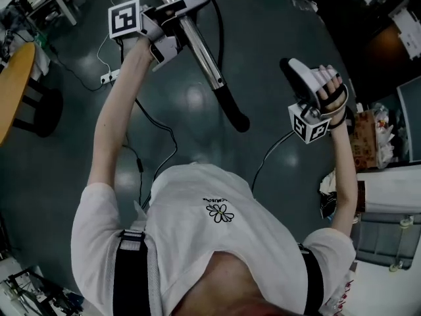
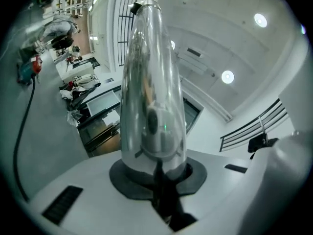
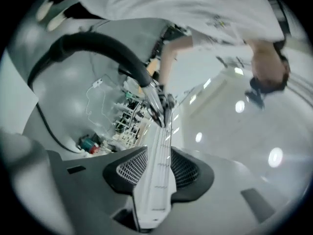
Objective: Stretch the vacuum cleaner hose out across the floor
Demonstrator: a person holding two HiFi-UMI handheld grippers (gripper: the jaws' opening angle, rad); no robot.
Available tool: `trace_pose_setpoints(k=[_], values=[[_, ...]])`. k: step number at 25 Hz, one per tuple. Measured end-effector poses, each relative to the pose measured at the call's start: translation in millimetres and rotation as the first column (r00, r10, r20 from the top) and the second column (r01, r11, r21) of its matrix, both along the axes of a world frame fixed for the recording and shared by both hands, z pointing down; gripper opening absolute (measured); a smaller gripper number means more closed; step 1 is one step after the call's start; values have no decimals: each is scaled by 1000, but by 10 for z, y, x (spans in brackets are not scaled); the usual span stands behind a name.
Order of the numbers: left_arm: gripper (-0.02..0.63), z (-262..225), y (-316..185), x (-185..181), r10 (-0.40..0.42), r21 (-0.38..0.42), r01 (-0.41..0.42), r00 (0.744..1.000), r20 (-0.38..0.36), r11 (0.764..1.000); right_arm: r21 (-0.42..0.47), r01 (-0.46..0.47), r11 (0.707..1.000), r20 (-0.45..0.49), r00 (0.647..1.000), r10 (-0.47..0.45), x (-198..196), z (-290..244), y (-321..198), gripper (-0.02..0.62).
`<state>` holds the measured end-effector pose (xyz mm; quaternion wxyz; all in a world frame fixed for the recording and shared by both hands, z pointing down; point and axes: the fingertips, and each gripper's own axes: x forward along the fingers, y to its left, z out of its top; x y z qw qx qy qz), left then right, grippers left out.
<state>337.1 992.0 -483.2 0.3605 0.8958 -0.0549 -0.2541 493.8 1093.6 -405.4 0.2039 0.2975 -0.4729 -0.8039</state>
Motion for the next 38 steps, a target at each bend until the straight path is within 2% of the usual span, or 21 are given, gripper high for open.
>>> trace_pose_setpoints(k=[1, 2, 3, 4, 5, 6, 7, 8, 9, 10, 12, 14, 16, 19, 22, 25, 27, 29, 31, 33, 38], values=[[57, 28, 24, 17, 3, 20, -3, 1000, 30, 1000, -155, -27, 987, 115, 992, 45, 94, -137, -75, 152], [57, 51, 72, 48, 14, 41, -17, 998, 54, 999, -362, 17, 932, 258, 963, 83, 102, -233, -117, 152], [54, 75, 139, 98, 35, 61, -40, 997, 74, 997, -576, 142, 805, 404, 906, 129, 32, -287, -125, 152], [49, 108, 220, 177, 64, 79, -72, 993, 98, 994, -734, 321, 598, 520, 832, 191, -96, -300, -99, 152], [49, 152, 306, 287, 97, 97, -110, 986, 132, 989, -802, 494, 334, 582, 771, 258, -253, -273, -41, 152], [49, 197, 393, 424, 130, 112, -150, 976, 173, 982, -789, 612, 57, 597, 743, 303, -420, -217, 46, 152], [49, 238, 481, 571, 160, 122, -189, 964, 212, 974, -722, 664, -195, 594, 739, 317, -578, -144, 151, 152], [49, 269, 570, 718, 187, 131, -224, 951, 244, 966, -630, 669, -394, 589, 743, 318, -705, -48, 243, 152], [49, 290, 659, 856, 210, 139, -254, 941, 267, 957, -543, 652, -529, 578, 748, 328, -791, 77, 297, 152], [49, 304, 744, 981, 228, 149, -277, 932, 281, 949, -479, 631, -609, 554, 756, 347, -845, 220, 319, 152], [49, 315, 884, 1176, 244, 171, -302, 924, 294, 938, -402, 607, -686, 510, 771, 383, -894, 466, 361, 152], [49, 307, 985, 1308, 254, 183, -314, 923, 288, 932, -294, 601, -743, 506, 757, 413, -909, 556, 436, 153], [49, 270, 1085, 1413, 284, 188, -337, 923, 258, 923, -215, 565, -797, 528, 753, 392, -900, 542, 527, 153], [49, 226, 1246, 1569, 337, 177, -371, 921, 193, 912, -218, 489, -845, 529, 787, 319, -767, 545, 718, 153], [49, 259, 1412, 1842, 355, 158, -372, 927, 125, 915, -225, 494, -840, 478, 807, 347, -440, 606, 934, 153], [49, 402, 1493, 2223, 334, 160, -350, 935, 117, 923, -320, 468, -824, 318, 872, 372, -17, 716, 1098, 153], [50, 457, 1613, 2495, 342, 199, -363, 930, 131, 910, -409, 396, -822, 176, 918, 354, 253, 787, 1211, 153], [49, 468, 1839, 2748, 376, 240, -402, 915, 146, 884, -471, 327, -819, 62, 939, 339, 480, 856, 1367, 153], [49, 519, 2111, 2973, 415, 267, -449, 892, 177, 852, -503, 296, -812, -9, 938, 347, 660, 943, 1552, 153], [49, 613, 2350, 3146, 458, 281, -505, 862, 216, 816, -522, 307, -796, -34, 925, 379, 777, 1032, 1698, 153], [49, 747, 2694, 3411, 538, 304, -603, 797, 275, 738, -532, 445, -721, 21, 858, 514, 955, 1144, 1873, 153]])
